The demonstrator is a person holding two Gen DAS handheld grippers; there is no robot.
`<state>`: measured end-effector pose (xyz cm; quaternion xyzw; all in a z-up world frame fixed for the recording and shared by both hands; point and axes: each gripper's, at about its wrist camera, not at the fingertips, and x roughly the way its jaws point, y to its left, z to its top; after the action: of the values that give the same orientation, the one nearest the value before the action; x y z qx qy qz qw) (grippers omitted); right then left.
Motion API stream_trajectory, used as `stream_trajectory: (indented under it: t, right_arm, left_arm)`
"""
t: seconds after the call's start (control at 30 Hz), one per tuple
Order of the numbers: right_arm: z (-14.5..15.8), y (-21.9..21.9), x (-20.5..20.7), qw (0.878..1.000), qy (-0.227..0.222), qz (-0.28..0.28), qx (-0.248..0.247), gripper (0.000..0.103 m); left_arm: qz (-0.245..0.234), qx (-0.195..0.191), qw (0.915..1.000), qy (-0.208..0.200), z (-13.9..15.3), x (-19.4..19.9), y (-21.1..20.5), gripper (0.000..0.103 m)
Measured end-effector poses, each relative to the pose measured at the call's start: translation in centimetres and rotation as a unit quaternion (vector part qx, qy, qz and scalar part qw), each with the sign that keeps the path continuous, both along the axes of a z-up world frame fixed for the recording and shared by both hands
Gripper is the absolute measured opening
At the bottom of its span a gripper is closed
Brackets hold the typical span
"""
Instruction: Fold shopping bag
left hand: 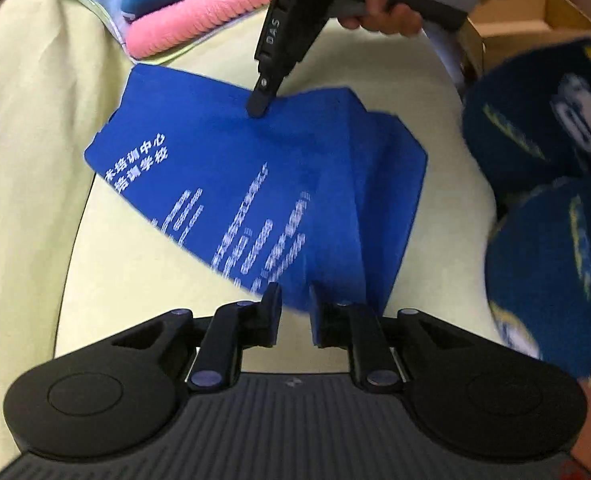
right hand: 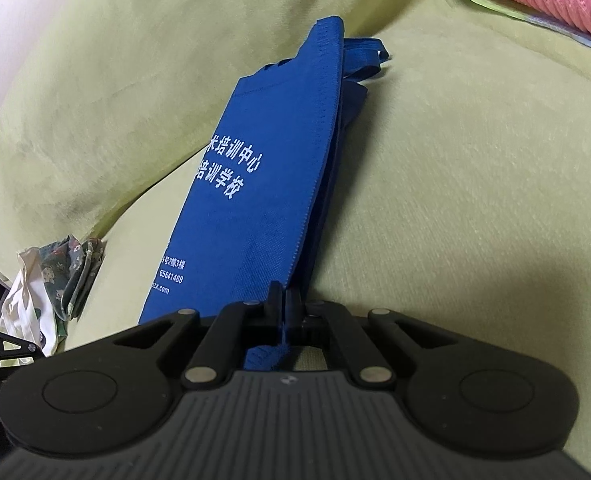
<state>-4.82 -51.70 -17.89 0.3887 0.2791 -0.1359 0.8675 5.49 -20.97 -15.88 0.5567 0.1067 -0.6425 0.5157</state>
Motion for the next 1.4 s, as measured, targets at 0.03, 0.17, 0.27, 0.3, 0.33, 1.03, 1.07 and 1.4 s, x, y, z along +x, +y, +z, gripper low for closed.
stream_trajectory:
  t: [0.03, 0.17, 0.27, 0.3, 0.33, 1.03, 1.07, 1.4]
  right_arm:
    - [0.0, 0.0, 0.0, 1.000, -0.001, -0.001, 0.001, 0.000]
    - [-0.1, 0.1, -0.1, 1.000, -0.004, -0.003, 0.002, 0.000]
    - [-0.1, 0.2, -0.2, 1.000, -0.005, -0.003, 0.001, 0.000]
    - [-0.1, 0.1, -0.2, 1.000, -0.005, -0.003, 0.001, 0.000]
    - [-0.1, -0.1, 0.0, 1.000, -0.004, 0.000, 0.001, 0.000]
    - [3.4, 3.0, -2.2, 0.988, -0.024, 0.107, -0.111, 0.026]
    - [3.6, 3.1, -2.9, 0.987, -0.041, 0.119, -0.096, 0.028]
    - [4.3, 6.7, -4.4, 0.963, -0.047, 0.230, -0.135, 0.065]
  left_arm:
    - [-0.002, 0.002, 1.0000, -0.002, 0.2, 0.1, 0.5, 0.022]
    - [-0.022, 0.001, 0.9996, -0.017, 0.4, 0.0, 2.4, 0.035]
    - [-0.044, -0.030, 0.9982, -0.028, 0.2, -0.9, 2.4, 0.035]
    - [-0.047, -0.038, 0.9980, -0.016, 0.3, -1.0, 2.1, 0.035]
    - [-0.051, -0.046, 0.9977, -0.005, 0.5, -1.0, 1.7, 0.035]
    - [0.060, 0.219, 0.9321, 0.283, -0.6, 7.9, -9.9, 0.012]
    - [0.062, 0.219, 0.9318, 0.283, -0.6, 7.9, -9.9, 0.012]
    - [0.068, 0.220, 0.9315, 0.281, -0.5, 7.9, -9.7, 0.013]
